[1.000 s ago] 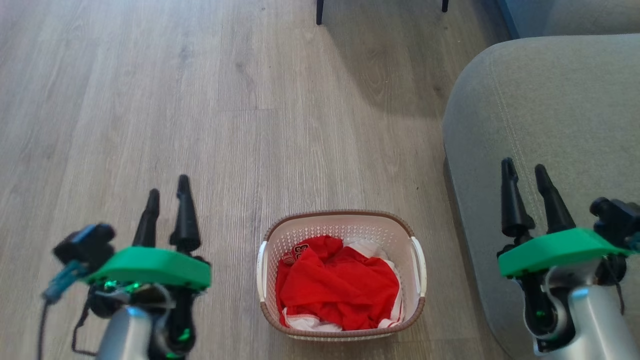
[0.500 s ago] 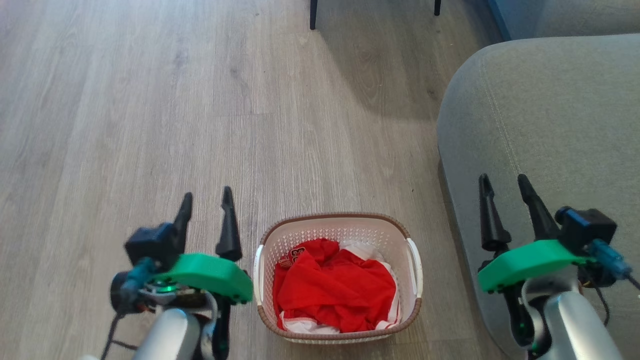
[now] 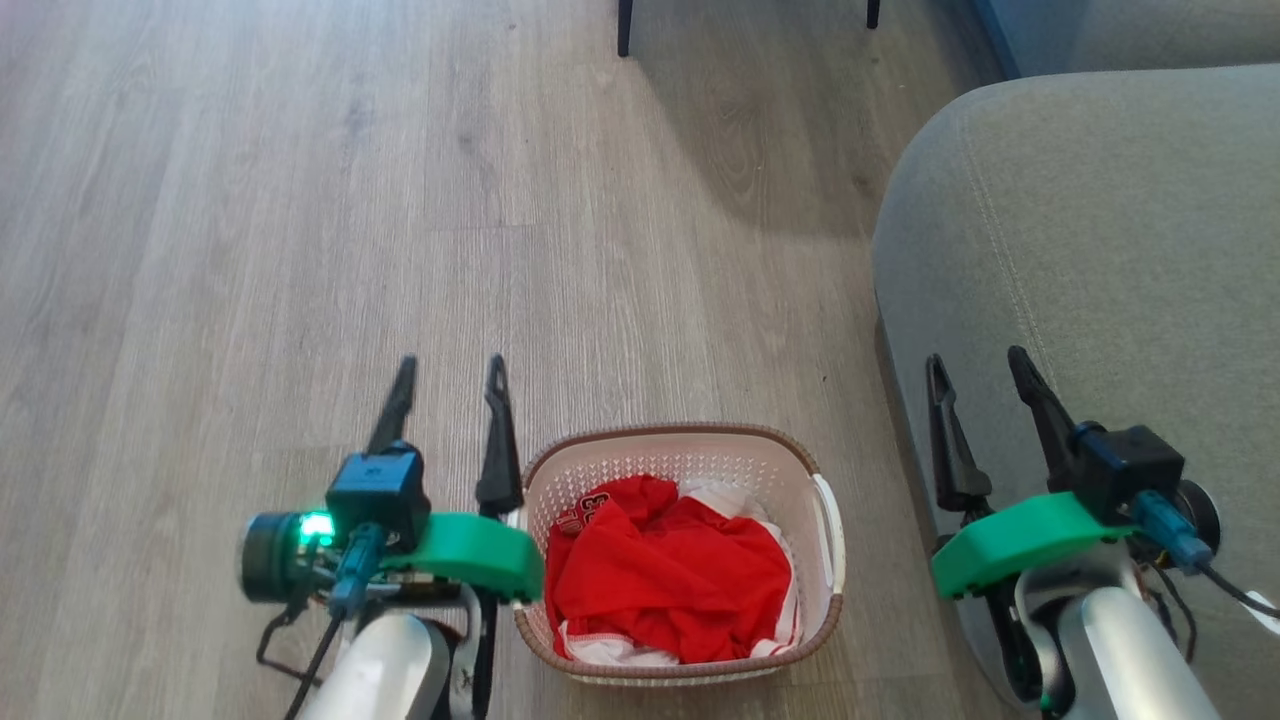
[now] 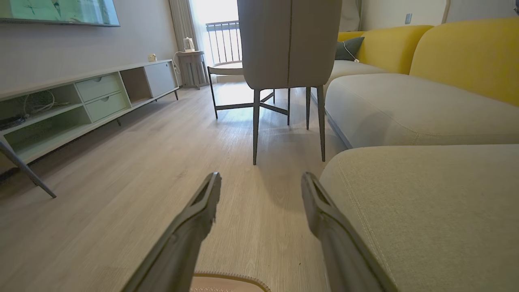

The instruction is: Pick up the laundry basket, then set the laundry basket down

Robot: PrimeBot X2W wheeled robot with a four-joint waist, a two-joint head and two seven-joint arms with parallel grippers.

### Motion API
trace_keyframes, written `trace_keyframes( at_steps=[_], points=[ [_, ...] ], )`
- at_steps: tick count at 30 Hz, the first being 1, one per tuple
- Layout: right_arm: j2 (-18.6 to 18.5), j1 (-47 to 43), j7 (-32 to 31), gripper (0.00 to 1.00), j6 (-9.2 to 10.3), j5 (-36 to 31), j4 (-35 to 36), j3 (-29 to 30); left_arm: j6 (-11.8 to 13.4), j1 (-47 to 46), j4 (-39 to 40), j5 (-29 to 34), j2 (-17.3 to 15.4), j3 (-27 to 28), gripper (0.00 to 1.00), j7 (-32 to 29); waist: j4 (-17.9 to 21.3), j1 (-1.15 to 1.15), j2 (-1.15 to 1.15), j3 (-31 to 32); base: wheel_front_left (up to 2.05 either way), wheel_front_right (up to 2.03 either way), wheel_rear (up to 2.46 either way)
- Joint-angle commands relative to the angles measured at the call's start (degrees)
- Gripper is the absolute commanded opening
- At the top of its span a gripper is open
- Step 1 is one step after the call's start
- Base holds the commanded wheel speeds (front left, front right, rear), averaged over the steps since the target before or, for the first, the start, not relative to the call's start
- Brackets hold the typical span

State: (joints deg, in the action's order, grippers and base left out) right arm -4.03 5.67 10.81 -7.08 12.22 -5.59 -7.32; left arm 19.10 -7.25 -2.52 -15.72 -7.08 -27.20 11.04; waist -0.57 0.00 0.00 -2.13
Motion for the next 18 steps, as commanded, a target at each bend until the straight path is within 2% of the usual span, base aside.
trace_keyframes(
  at_steps=[1, 4, 7, 13, 15, 18],
  points=[
    [0.2, 2.8, 1.1, 1.00, -0.35, -1.2, 1.9, -1.3, 1.5, -4.1, 3.4, 2.1, -0.6, 1.6, 1.00, 0.9, 0.0, 0.00, 0.00, -0.1, 0.00, 0.00, 0.00],
    [0.4, 3.4, 1.6, 1.00, -0.36, -2.4, 2.1, -1.6, 2.4, -4.1, 5.0, 3.3, -0.3, 1.8, 1.00, 1.4, 0.0, 0.00, 0.00, -0.5, 0.00, 0.00, 0.00],
    [0.5, 4.0, 2.1, 1.00, -0.37, -4.6, 3.0, -1.9, 1.9, -4.1, 5.4, 4.7, 0.0, 2.0, 1.00, 1.9, 0.2, 0.00, 0.00, -0.7, 0.00, 0.00, 0.00],
    [0.6, 3.7, 3.0, 1.00, -0.38, -7.7, 4.0, -1.9, -1.1, -3.4, 5.2, 4.6, 2.0, 4.4, 1.00, 2.7, 0.3, 0.00, 0.00, -0.9, 0.00, 0.00, 0.00],
    [0.7, 3.3, 3.3, 1.00, -0.39, -7.4, 2.7, -1.9, -3.2, -2.3, 1.9, 4.9, 2.6, 5.3, 1.00, 3.1, 0.4, 0.00, 0.00, -0.7, 0.00, 0.00, 0.00],
    [0.9, 3.3, 3.8, 1.00, -0.40, -8.3, 1.3, -1.5, -4.6, -2.1, -1.1, 5.7, 3.5, 7.7, 1.00, 3.6, 0.6, 0.00, 0.00, -0.6, 0.00, 0.00, 0.00]
  ],
)
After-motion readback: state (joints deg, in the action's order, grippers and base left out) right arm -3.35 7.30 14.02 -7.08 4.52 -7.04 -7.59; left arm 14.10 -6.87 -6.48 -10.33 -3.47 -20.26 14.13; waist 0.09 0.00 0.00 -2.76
